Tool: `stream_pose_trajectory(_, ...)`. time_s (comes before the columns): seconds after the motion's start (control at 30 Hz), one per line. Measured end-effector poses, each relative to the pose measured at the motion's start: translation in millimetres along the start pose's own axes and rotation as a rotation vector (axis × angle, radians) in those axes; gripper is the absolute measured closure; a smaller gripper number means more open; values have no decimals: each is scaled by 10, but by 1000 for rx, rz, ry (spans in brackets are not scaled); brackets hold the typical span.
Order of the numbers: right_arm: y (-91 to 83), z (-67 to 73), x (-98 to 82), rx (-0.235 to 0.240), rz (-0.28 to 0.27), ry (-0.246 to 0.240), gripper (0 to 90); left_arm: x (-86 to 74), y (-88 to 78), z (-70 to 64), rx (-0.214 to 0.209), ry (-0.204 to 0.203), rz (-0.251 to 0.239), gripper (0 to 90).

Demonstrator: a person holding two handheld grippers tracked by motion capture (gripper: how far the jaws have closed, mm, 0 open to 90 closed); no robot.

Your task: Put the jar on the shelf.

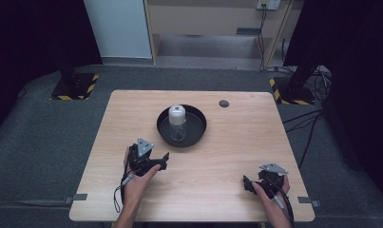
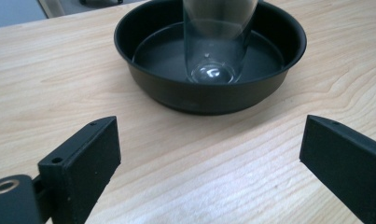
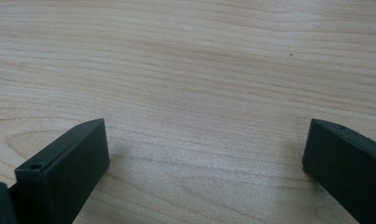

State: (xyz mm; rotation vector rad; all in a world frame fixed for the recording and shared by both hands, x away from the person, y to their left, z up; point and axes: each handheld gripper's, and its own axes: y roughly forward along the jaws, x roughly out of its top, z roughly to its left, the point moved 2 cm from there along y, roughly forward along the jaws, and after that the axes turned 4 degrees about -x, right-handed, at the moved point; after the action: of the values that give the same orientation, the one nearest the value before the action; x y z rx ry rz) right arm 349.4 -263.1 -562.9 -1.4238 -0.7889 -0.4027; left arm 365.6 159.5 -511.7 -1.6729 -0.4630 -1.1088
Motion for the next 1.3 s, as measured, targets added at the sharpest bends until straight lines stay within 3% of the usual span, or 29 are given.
stream_pose_trajectory(0.4, 0, 0, 0, 0, 0, 0, 4, -184, -87, 80, 17, -6, 21, 41)
stream_pose_trajectory(1.3, 0, 0, 0, 0, 0, 0, 4, -213, -421, 83, 21, 20, 38, 40)
